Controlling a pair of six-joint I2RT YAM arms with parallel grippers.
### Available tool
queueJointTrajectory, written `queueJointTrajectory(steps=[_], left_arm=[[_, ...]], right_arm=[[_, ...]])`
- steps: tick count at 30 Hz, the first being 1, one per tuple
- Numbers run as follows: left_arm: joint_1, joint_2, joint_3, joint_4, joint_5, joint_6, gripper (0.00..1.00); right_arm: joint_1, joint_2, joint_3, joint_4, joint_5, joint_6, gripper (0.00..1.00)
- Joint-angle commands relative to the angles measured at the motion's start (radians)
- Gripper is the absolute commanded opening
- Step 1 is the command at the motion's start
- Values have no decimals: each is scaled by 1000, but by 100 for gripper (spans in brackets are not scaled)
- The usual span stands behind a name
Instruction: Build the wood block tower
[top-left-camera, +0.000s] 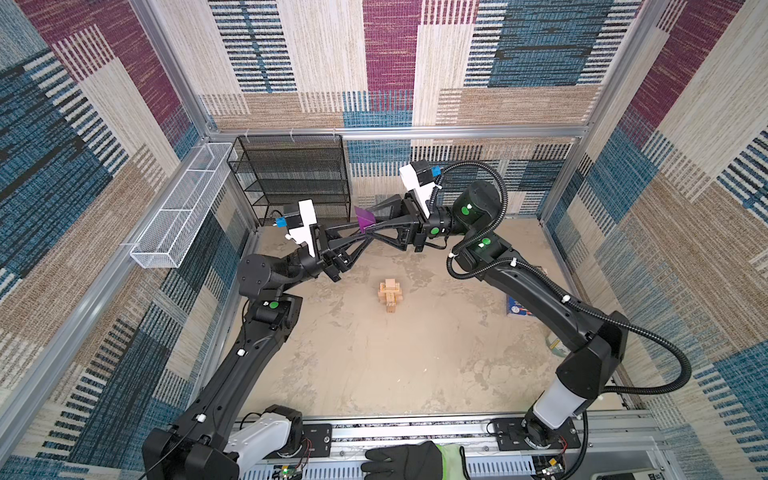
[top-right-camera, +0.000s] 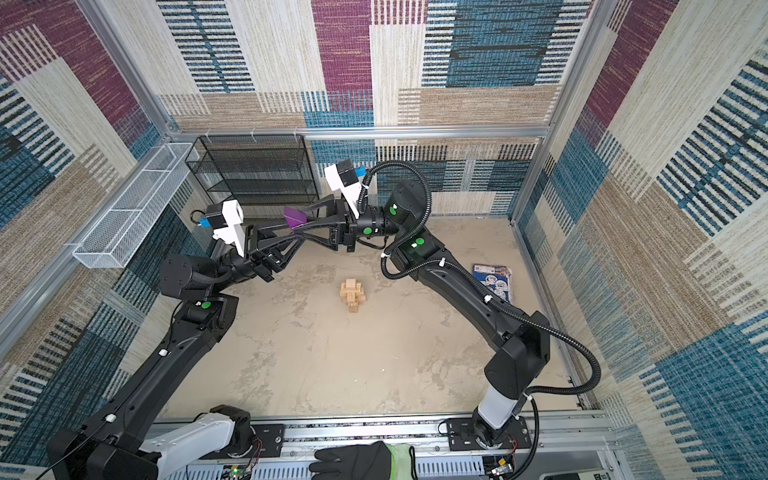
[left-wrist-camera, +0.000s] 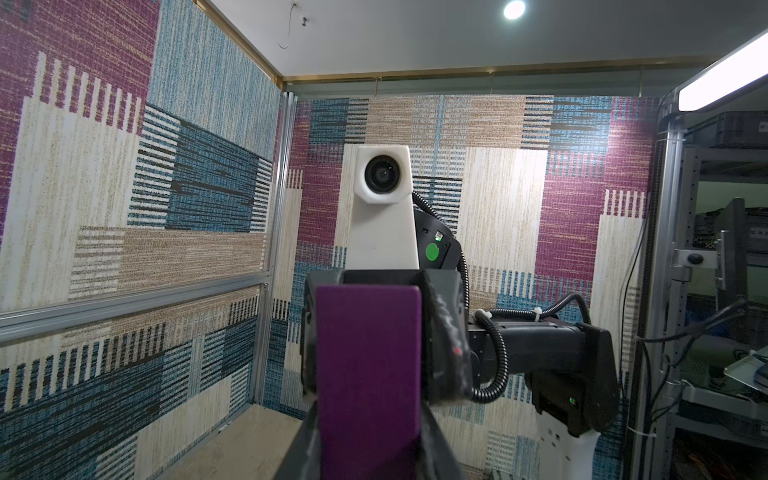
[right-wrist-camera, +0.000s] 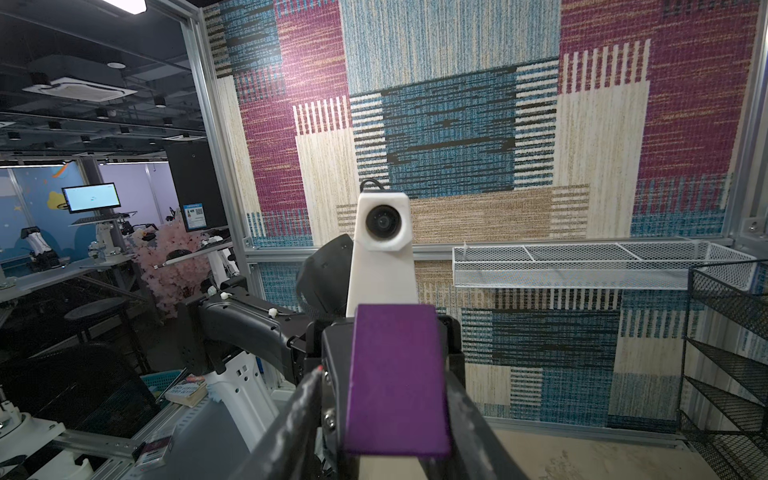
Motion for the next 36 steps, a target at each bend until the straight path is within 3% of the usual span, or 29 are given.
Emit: queueJointTrajectory(steps=[1,16,26,29,31,33,34,36], left_arm=[[1,-5,9,20,-18,21,0],[1,-11,7,15,-20,28,0],[1,-12,4,11,-23,30,0],[1,-14,3,9,-24,32,0],[1,-18,-3,8,-31,34,10],[1,-29,-19,0,-51,44,42],[1,-36,-27,-8,-63,51,51],[1,-51,-45,-26,-86,69,61]], right_arm=[[1,-3,7,15,-15,18,43],[0,-18,-8,3,22,-5,46],[0,-21,-15,13,9,-2,9],[0,-25,-17,5,6,-12,3],[0,-28,-15,-16,9,-26,0],[0,-31,-8,-46,17,-53,0],[0,-33,-6,-57,21,-62,0],[0,-39,-6,-73,29,-78,0]])
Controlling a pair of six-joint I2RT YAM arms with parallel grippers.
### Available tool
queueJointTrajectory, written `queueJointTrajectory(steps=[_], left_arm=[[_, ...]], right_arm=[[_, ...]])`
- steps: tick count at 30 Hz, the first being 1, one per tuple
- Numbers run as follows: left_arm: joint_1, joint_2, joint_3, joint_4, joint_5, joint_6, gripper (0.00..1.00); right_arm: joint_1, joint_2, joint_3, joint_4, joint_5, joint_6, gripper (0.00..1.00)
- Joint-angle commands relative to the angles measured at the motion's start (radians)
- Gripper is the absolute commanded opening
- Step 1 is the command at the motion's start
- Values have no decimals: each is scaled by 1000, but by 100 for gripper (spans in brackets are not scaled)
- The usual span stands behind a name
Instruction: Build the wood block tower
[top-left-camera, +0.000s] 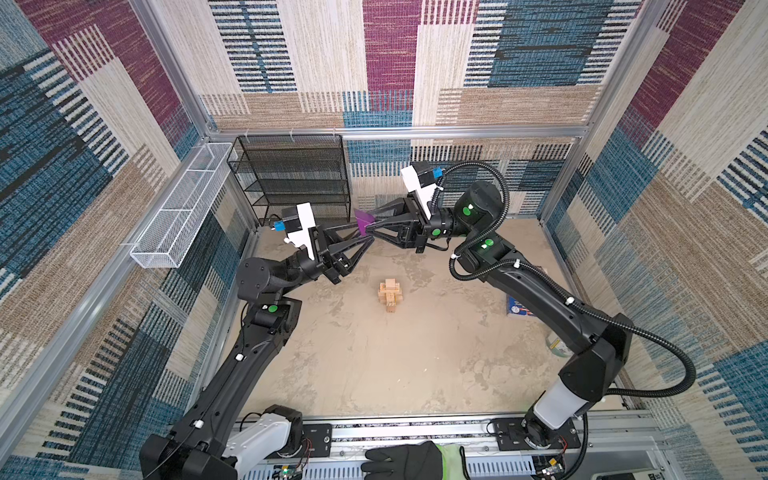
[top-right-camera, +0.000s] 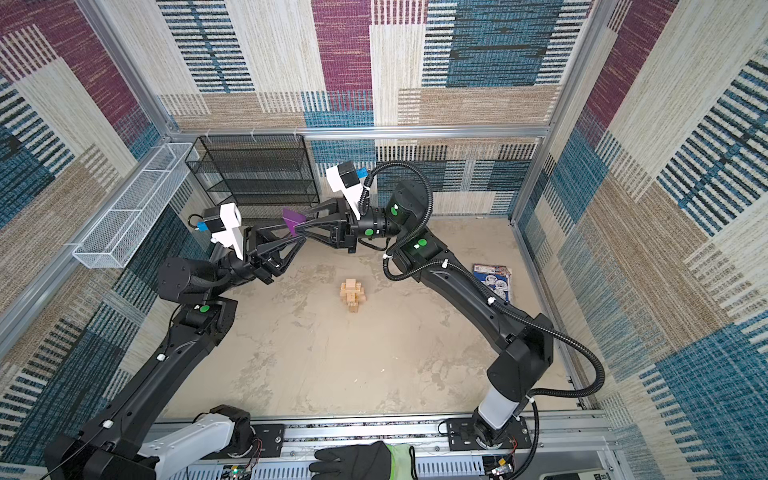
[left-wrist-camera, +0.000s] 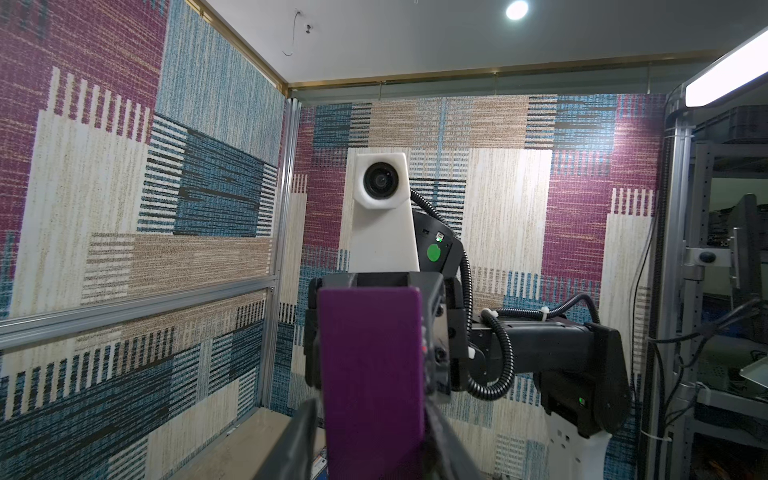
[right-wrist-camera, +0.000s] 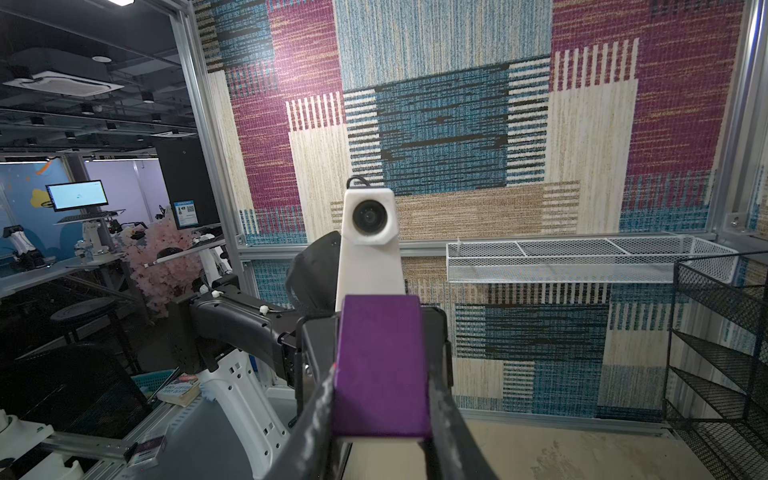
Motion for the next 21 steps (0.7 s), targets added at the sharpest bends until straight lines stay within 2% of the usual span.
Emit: queueJointTrajectory(steps=[1,4,6,9,13,18,21], left_arm=[[1,-22,-23,-17,-49,50,68],[1,-40,-41,-41,-72,68,86],[3,-55,-46,-73,-81,89,91],[3,-86,-51,-155,-105,146,93],[3,-140,-54,-342,-190,247,94],[5,-169,-61,-533,-399,336,94],[11,-142,-32,-668,-500,371,94]], right_arm=[[0,-15,12,-28,15,-36,0],[-1,-15,24,-51,22,-56,0],[-1,-14,32,-66,30,-70,0],[-2,-17,49,-120,52,-120,0],[-7,-25,84,-257,113,-245,0],[-18,-21,134,-484,214,-450,0],[-25,-29,118,-603,324,-626,0]])
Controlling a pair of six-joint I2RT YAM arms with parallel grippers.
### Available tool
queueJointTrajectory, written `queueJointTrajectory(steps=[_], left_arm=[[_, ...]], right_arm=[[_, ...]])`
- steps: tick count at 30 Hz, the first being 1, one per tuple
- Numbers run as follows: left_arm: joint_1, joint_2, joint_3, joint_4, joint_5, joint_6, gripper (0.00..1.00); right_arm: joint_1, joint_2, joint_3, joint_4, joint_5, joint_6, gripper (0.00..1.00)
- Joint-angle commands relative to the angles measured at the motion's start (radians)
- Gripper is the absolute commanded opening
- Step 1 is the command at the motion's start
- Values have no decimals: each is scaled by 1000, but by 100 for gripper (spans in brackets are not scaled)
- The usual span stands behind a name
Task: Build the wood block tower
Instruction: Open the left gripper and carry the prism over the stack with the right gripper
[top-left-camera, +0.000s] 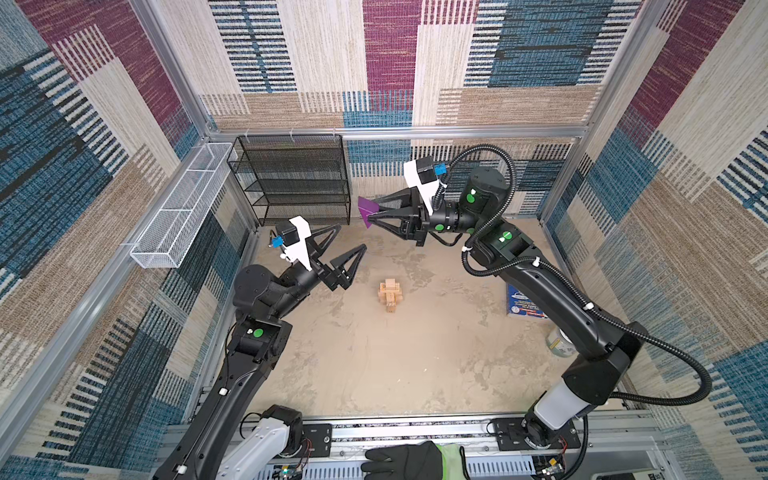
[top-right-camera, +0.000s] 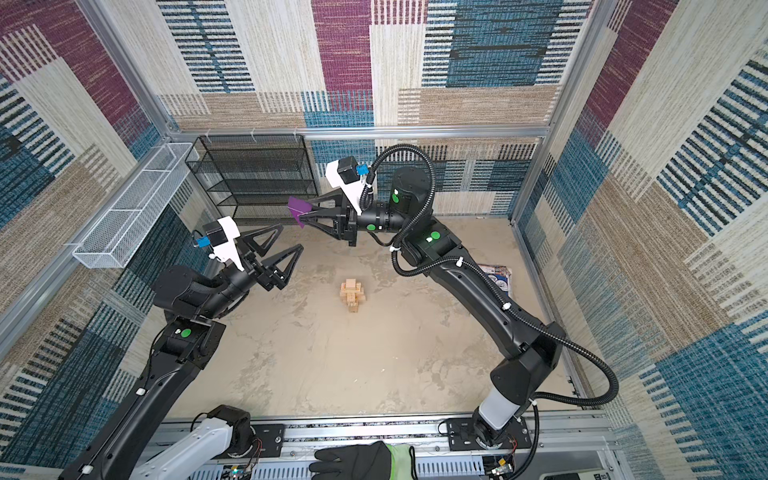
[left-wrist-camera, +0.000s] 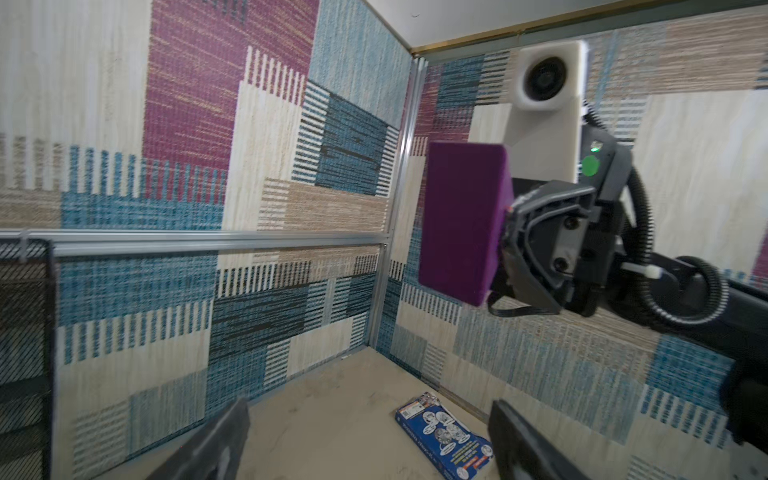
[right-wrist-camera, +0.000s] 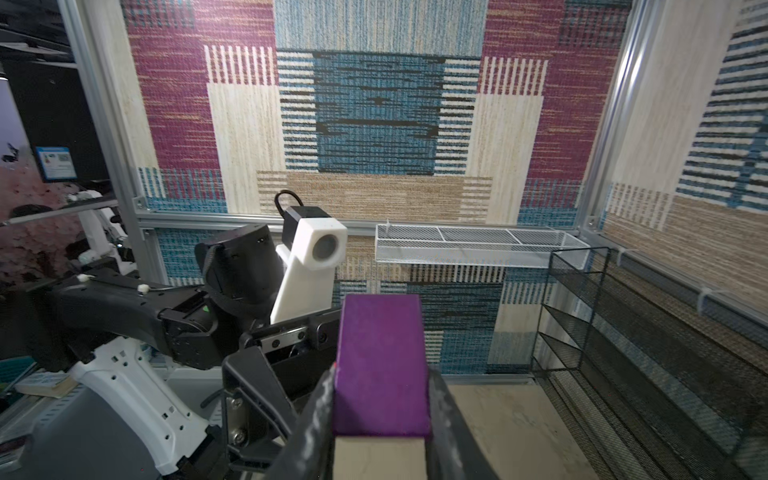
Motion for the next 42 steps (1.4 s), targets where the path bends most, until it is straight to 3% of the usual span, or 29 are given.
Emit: queueJointTrajectory(steps=[1,6,10,16,22,30,42], left_arm=[[8,32,42,-223,-170,96,94],[38,145,152,-468,-266,130,90],[62,234,209,-564,-251,114,87],[88,329,261,-652,-188,124,84],[111,391,325,-769,-203,169,84],[114,483,407,-892,-129,213,84],[114,554,470,-976,-91,212,80]], right_arm=[[-6,-16,-28,-193,161,-253,0],[-13,-84,-176,-212,325,-495,0],[-15,-101,-271,-233,399,-655,0],[-15,11,-157,-476,524,-774,0],[-13,125,-69,-636,584,-826,0],[7,281,60,-760,664,-865,0],[42,364,99,-842,655,-892,0]])
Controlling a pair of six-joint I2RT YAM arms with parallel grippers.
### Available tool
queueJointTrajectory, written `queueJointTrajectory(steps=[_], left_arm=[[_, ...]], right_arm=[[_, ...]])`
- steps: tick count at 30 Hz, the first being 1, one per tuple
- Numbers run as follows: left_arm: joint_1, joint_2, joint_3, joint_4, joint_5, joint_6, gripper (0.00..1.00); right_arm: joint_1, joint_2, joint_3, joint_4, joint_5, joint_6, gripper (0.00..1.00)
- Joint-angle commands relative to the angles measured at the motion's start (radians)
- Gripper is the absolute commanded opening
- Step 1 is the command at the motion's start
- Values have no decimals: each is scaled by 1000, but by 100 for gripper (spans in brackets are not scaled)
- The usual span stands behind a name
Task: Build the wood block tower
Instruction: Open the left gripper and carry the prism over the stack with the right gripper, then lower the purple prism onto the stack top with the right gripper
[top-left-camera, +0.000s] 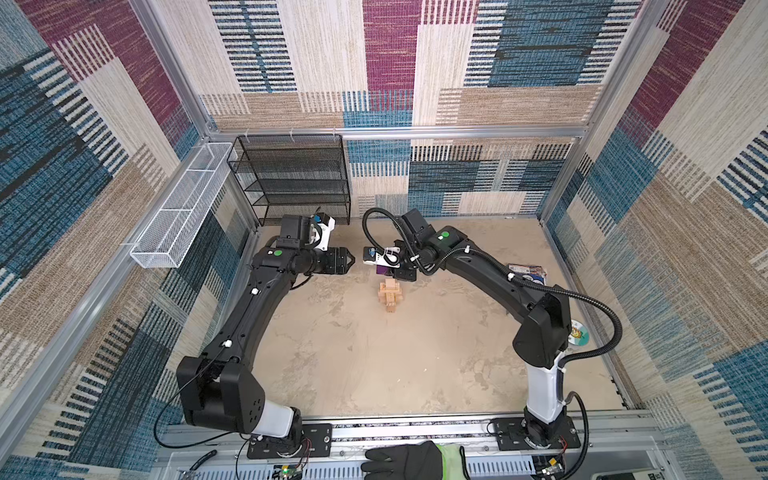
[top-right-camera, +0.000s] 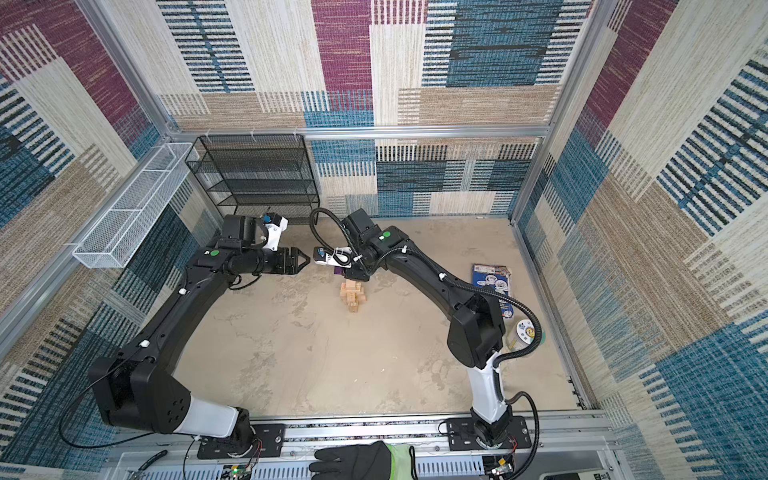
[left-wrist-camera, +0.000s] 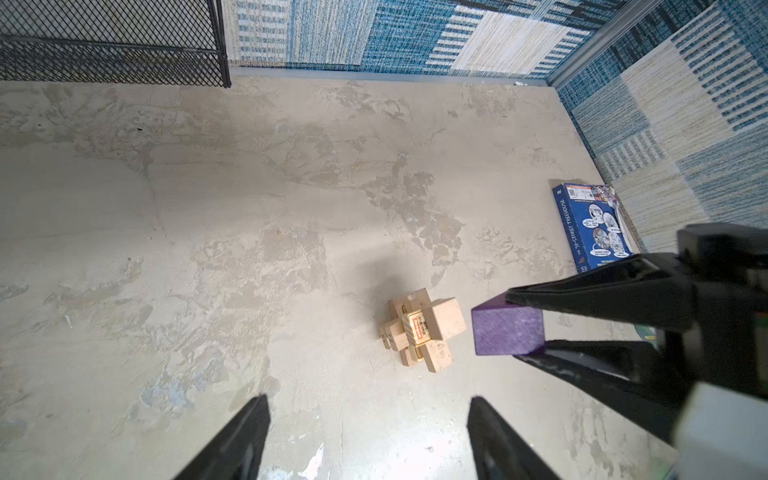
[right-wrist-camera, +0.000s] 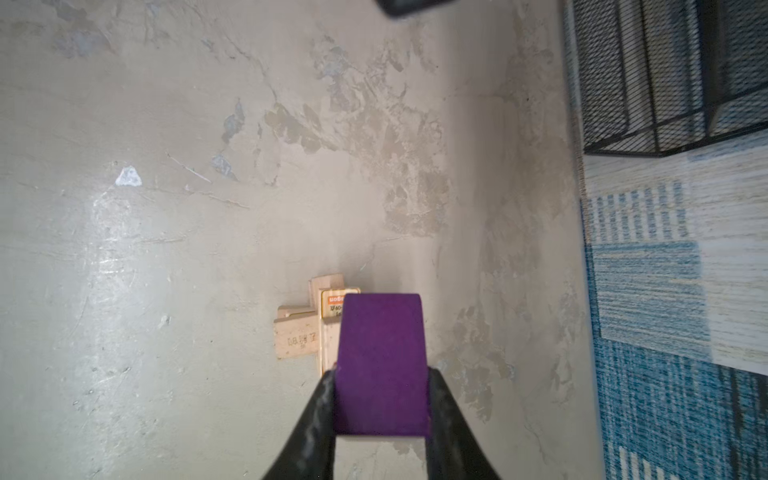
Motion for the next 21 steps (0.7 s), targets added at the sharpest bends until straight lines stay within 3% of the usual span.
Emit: queueJointTrajectory(steps=[1,10,21], left_arm=[[0,-1,9,-21,25,23,80],[1,-4,8,-21,27,21,80],[1,6,9,-19,30,12,77]], right_arm=[[4,12,4,-27,9,-12,0],[8,47,13,-43,31,-7,1],[11,68,14,-42,67,-14,11]])
